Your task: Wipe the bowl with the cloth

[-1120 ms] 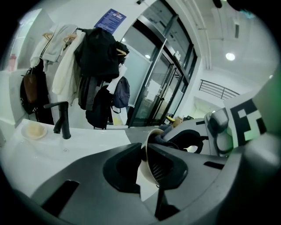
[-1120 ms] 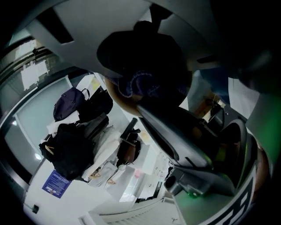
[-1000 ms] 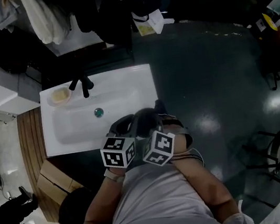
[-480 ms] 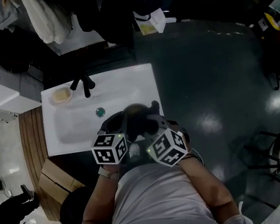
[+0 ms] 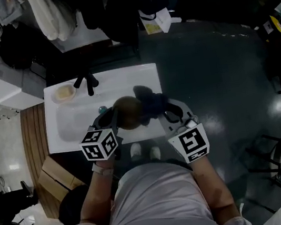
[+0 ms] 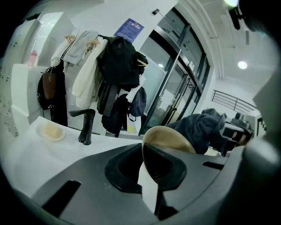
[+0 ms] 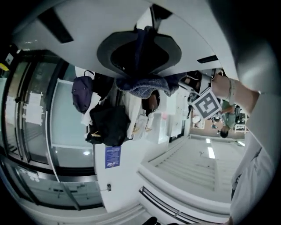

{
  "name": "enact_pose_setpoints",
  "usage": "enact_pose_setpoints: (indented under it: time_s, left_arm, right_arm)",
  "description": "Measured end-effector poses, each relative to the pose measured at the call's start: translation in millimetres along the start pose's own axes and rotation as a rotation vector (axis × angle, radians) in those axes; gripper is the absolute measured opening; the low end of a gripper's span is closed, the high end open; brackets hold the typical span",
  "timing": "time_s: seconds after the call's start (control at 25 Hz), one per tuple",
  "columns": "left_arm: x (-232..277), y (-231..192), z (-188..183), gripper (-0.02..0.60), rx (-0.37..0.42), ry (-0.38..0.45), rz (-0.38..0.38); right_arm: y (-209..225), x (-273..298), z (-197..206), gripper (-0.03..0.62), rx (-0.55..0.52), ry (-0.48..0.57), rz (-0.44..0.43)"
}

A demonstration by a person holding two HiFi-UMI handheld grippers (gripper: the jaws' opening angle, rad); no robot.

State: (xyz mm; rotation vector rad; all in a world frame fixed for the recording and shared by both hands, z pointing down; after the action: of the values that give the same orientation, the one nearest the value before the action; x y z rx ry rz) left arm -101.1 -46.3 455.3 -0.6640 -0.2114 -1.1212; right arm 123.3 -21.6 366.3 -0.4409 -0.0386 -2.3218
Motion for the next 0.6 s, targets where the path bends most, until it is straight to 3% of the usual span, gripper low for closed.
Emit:
enact_pose_setpoints:
  time_s: [0.24,0.44,0.6]
  left_arm:
    - [-4,-1,-8,0.021,-0.062,0.009,0.104]
    - [-11,7,-11,0.021,-0.097,0.005,0.204]
    - [-23,4,-18,0.021,-0.1,0.027,0.212]
  right_arm:
    - [27,1,-2,0.046,0.045,0.036,0.044]
    - [25,17,-1,0.046,0.049,0.053,-0.024]
    - [12,36,-6,0.046,0.006,0.072,-0.1]
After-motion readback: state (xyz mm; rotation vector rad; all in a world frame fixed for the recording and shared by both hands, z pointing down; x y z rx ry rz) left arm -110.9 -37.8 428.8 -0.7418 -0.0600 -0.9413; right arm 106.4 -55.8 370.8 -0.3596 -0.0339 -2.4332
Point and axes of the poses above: the fingertips, and each gripper's own axes: x forward along the fingers, y to its right, z out of its underside, the point moved 9 cm from there along -x, backward along the fingers, and after that the axes turned 7 degrees about -z, right-handed, at the moved point
